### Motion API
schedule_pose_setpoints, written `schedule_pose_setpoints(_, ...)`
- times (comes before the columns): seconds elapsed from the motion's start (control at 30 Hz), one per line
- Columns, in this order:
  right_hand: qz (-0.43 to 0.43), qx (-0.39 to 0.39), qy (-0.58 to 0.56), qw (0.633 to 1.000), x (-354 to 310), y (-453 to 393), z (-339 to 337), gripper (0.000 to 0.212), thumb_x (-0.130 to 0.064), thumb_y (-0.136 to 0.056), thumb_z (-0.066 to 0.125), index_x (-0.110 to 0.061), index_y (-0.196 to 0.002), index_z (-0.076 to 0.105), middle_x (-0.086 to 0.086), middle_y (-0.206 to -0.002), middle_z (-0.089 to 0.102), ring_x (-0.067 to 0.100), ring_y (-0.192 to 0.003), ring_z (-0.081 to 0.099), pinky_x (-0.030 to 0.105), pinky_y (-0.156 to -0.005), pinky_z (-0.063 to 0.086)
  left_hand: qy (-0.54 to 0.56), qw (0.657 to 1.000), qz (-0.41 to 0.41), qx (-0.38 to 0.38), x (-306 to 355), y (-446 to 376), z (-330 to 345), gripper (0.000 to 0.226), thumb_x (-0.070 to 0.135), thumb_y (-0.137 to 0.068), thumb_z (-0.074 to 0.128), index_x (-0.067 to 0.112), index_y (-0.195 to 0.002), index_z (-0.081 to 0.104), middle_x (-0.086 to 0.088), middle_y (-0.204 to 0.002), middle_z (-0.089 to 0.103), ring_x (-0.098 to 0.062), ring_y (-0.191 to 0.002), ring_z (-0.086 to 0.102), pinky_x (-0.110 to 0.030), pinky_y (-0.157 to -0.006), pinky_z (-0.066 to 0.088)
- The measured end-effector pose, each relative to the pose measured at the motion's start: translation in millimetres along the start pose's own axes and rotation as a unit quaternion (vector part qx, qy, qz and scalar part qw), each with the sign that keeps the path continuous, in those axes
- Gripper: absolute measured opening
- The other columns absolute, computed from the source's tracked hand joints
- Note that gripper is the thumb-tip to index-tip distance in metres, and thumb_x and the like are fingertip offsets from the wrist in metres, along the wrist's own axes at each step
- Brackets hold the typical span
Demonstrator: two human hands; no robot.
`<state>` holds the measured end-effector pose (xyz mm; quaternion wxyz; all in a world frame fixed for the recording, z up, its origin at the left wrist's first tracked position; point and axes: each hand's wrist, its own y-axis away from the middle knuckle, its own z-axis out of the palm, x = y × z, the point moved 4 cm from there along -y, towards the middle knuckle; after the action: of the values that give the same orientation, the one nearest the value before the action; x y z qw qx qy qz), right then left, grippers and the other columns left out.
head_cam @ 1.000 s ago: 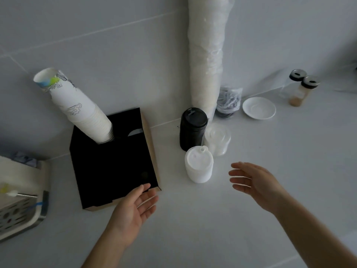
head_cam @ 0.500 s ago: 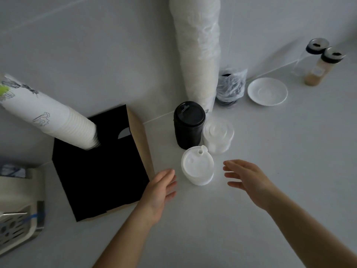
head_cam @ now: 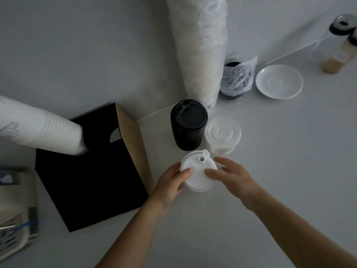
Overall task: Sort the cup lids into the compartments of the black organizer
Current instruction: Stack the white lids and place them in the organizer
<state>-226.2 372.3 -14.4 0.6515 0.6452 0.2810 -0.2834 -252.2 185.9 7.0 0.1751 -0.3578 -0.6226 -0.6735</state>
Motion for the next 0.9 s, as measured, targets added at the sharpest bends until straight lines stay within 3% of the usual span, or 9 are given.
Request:
schedule_pose_setpoints(0.1,0.002,-0.010,0.007,1.000,2.2,-0.9,2.1,0.102,-0.077,-0.039,0.078,-0.033,-0.129,0.060,0.000,-0.127,0.065,0.020,-0.122,0.057,0.045,-0.102,0.047,-0.008,1.000,-0.001,-0.017,2.6,-3.3,0.3,0.026,0.043,-0.072,0.066,0.044,-0.098,0.070,0.013,-0.107,0.074,-0.011,-0.111,0.064,-0.039,-0.103,0.045)
schedule_pose_setpoints(0.23,-0.005,-0.030,0.001,1.000,-3.3,1.4,5.7,0.064,-0.061,-0.058,0.074,-0.035,-0.116,0.067,-0.005,-0.114,0.071,0.013,-0.106,0.064,0.030,-0.081,0.048,0.001,0.999,-0.018,-0.030,2.2,-4.0,-0.2,0.022,0.041,-0.078,0.066,0.039,-0.099,0.071,0.011,-0.105,0.075,-0.011,-0.110,0.065,-0.030,-0.092,0.049)
schedule_pose_setpoints(0.3,0.002,-0.046,-0.014,0.999,-5.1,4.1,6.8,0.050,-0.053,-0.064,0.072,-0.034,-0.109,0.070,-0.006,-0.109,0.073,0.010,-0.102,0.065,0.028,-0.078,0.046,0.004,0.999,-0.022,-0.033,0.8,-3.2,-0.2,0.030,0.048,-0.070,0.068,0.041,-0.099,0.071,0.012,-0.107,0.074,-0.009,-0.111,0.065,-0.033,-0.098,0.047)
schedule_pose_setpoints(0.37,0.009,-0.054,-0.019,0.998,-7.7,5.1,7.1,0.050,-0.052,-0.064,0.071,-0.033,-0.111,0.069,-0.008,-0.108,0.074,0.010,-0.103,0.065,0.029,-0.078,0.046,0.016,0.999,-0.022,-0.034,-1.2,-3.6,0.0,0.036,0.051,-0.066,0.068,0.040,-0.100,0.071,0.012,-0.109,0.074,-0.009,-0.112,0.064,-0.039,-0.106,0.042)
schedule_pose_setpoints(0.57,0.012,-0.048,-0.028,0.998,-11.0,6.2,9.9,0.060,-0.058,-0.061,0.072,-0.032,-0.115,0.067,-0.006,-0.112,0.072,0.012,-0.108,0.063,0.030,-0.082,0.045,0.088,0.995,-0.041,-0.020,-2.4,-0.7,1.8,0.026,0.043,-0.092,0.051,0.030,-0.106,0.068,0.009,-0.110,0.073,-0.010,-0.112,0.062,-0.042,-0.113,0.034)
schedule_pose_setpoints(0.8,0.003,-0.063,-0.019,0.998,-8.4,16.5,22.4,0.082,-0.073,-0.050,0.072,-0.032,-0.121,0.061,0.001,-0.120,0.067,0.019,-0.112,0.063,0.041,-0.100,0.047,0.078,0.996,-0.025,-0.019,-5.7,19.3,-1.6,0.035,0.057,-0.078,0.055,0.039,-0.106,0.066,0.015,-0.115,0.070,-0.012,-0.116,0.059,-0.047,-0.111,0.034)
schedule_pose_setpoints(0.9,-0.005,-0.081,-0.030,0.996,-16.2,23.4,27.4,0.083,-0.070,-0.052,0.074,-0.030,-0.123,0.060,0.001,-0.122,0.067,0.020,-0.113,0.063,0.037,-0.097,0.049,0.105,0.994,-0.010,-0.014,-9.7,31.7,-6.6,0.038,0.055,-0.077,0.058,0.037,-0.109,0.064,0.012,-0.118,0.069,-0.014,-0.119,0.059,-0.043,-0.107,0.038)
